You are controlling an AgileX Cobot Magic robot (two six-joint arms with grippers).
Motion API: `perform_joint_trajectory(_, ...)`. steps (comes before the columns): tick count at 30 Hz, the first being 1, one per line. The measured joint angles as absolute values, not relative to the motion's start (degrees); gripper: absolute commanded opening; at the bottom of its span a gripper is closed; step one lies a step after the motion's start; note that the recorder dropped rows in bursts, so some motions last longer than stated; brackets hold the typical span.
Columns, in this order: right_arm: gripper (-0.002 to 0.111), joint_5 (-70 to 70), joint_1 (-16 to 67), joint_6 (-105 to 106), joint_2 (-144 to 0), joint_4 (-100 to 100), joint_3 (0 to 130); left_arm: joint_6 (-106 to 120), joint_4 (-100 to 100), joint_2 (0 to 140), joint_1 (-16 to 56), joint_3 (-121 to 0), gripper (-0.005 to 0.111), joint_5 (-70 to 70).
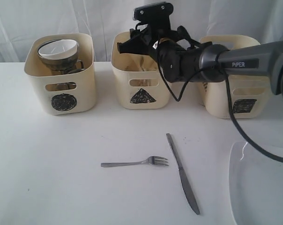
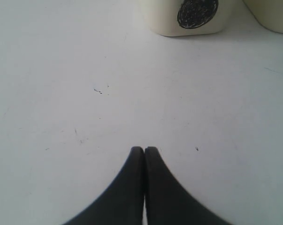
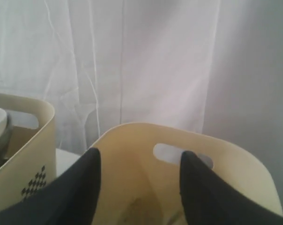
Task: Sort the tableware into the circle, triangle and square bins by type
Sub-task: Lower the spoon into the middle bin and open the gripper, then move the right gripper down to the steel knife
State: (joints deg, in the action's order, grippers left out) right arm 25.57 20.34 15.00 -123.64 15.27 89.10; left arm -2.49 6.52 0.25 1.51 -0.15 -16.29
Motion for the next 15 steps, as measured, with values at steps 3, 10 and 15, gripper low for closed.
perform_joint_trajectory(3, 0.050, 16.9, 20.3, 15.0, -119.8, 15.4, 89.1, -2.5, 6.5, 0.2, 1.5, -0.1, 0.000, -16.3)
perform_joint_trajectory(10, 0.050, -3.0, 20.3, 17.2, -108.6, 15.5, 89.1, -2.5, 6.5, 0.2, 1.5, -0.1, 0.000, -16.3)
perform_joint_trajectory(15, 0.050, -21.9, 20.3, 15.6, -100.8, 15.5, 89.5, -2.5, 6.5, 0.2, 1.5, -0.1, 0.000, -16.3)
